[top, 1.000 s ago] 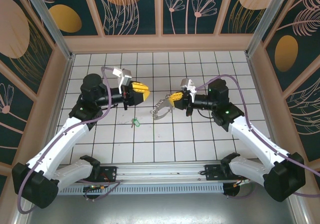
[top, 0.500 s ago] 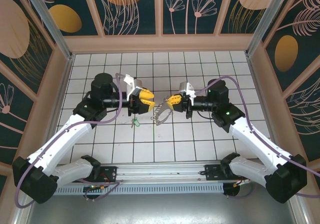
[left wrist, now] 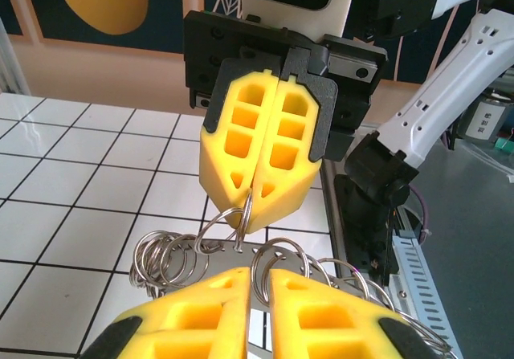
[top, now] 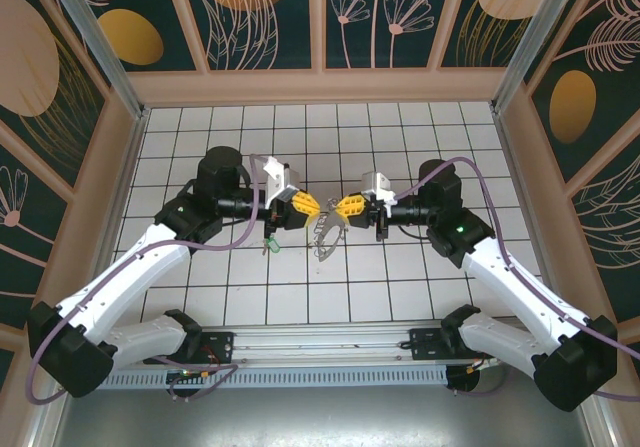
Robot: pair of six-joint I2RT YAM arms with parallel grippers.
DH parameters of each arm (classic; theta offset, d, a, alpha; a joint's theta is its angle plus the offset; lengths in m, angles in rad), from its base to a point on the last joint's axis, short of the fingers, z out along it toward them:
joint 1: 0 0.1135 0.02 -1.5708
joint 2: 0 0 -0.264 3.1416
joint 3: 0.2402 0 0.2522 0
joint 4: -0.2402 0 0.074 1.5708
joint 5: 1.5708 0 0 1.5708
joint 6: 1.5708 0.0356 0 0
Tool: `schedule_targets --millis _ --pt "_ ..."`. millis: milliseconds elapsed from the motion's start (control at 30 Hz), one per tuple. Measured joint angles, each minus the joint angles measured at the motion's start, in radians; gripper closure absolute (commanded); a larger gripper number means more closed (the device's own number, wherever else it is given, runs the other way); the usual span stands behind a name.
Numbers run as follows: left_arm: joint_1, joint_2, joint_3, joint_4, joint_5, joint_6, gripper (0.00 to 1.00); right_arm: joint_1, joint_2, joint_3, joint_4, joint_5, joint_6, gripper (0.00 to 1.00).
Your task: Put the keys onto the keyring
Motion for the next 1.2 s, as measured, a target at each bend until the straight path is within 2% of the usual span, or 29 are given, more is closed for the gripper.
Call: schedule_targets --millis 367,800,933,1000,1033,1200 --pt "-0.037 0.04 0.005 0.0 -0.016 0.004 0.87 0.012 0.0 -0.006 -0.009 -0.016 -0.004 1.0" --pt "-0.076 0.054 0.019 0.002 -0.057 0.003 0.79 0.014 0.0 -0.012 -0.014 -0.021 -0.004 1.0" --pt "-0.079 0.055 0.019 0.008 -0.068 0.003 0.86 0.014 -0.005 -0.012 -0.019 -0.02 -0.004 1.0" --pt "-0.08 0.058 0.019 0.013 -0.072 0.005 0.92 0.015 -0.009 -0.013 -0.02 -0.017 -0.004 1.0" --pt "-0.081 0.059 0.019 0.015 -0.076 0.007 0.99 0.015 -0.012 -0.016 -0.021 -0.016 -0.004 1.0" --pt "-0.083 0.061 0.019 0.017 -0.086 0.011 1.0 0.015 -0.021 -0.022 -0.026 -0.013 -0.003 1.0"
